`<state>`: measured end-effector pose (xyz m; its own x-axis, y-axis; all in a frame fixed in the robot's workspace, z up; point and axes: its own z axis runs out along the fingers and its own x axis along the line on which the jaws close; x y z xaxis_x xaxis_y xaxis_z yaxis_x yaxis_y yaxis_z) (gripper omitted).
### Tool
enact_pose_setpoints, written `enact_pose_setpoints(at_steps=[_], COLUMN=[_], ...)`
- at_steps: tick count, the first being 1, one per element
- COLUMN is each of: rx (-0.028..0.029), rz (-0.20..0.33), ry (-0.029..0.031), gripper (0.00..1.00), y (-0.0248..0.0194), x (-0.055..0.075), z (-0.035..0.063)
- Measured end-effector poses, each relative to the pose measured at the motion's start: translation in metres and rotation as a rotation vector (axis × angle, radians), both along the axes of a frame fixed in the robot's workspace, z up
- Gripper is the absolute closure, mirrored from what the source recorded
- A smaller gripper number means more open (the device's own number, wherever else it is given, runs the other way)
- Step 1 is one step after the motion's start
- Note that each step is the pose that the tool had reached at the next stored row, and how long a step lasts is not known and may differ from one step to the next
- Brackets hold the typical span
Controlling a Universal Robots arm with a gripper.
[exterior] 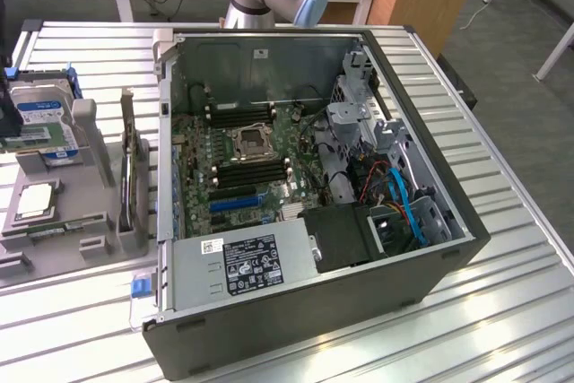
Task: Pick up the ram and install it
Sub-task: 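Pick up the ram and move it above insertion slot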
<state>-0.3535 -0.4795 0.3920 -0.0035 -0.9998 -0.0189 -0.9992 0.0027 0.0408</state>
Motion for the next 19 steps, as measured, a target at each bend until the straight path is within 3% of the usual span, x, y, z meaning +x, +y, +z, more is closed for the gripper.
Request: enact_pose_setpoints(at_steps=[19], rx=[0.0000], rz=[0.000], ry=[0.0000], gripper=[0.88], y=[0.0000], x=[0.038], z=[0.0000])
